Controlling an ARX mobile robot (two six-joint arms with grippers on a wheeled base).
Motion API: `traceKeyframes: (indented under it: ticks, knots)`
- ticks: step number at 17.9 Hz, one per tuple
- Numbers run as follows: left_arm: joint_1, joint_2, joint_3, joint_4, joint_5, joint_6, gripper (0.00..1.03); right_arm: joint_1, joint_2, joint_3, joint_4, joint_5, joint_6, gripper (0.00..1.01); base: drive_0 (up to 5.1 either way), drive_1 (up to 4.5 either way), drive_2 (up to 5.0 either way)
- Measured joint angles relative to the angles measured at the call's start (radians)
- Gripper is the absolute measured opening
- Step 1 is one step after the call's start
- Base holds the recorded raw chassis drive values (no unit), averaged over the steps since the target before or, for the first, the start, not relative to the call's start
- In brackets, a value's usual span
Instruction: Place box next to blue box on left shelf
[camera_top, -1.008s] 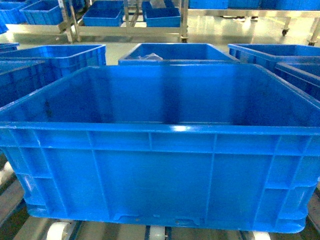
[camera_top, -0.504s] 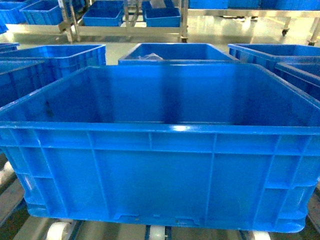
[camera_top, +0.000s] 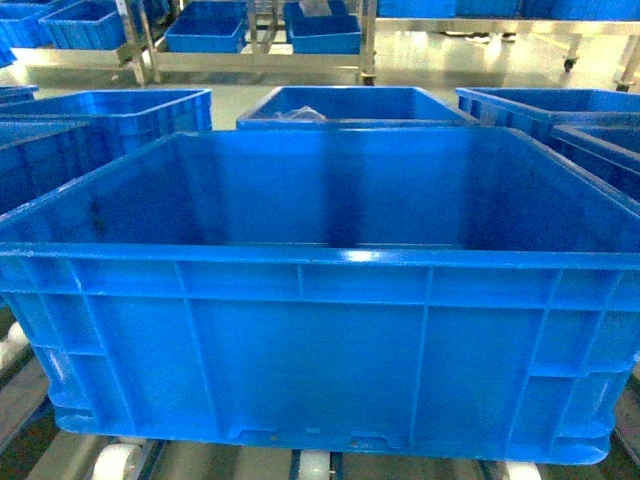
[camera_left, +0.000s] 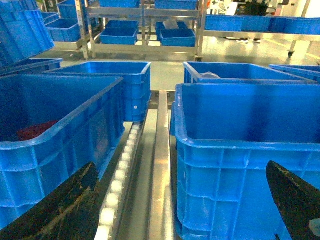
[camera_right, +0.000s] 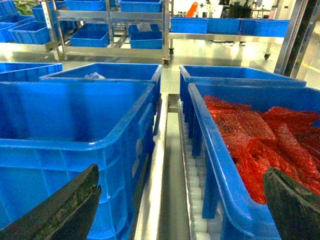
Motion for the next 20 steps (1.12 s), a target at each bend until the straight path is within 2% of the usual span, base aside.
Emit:
traceKeyframes:
  ticks: [20]
  knots:
    - [0.000,0.000,0.000,0.000,0.000,0.000,0.98,0.000,0.000,0.000,0.000,0.000,0.000,0.98,0.0,0.00,0.0]
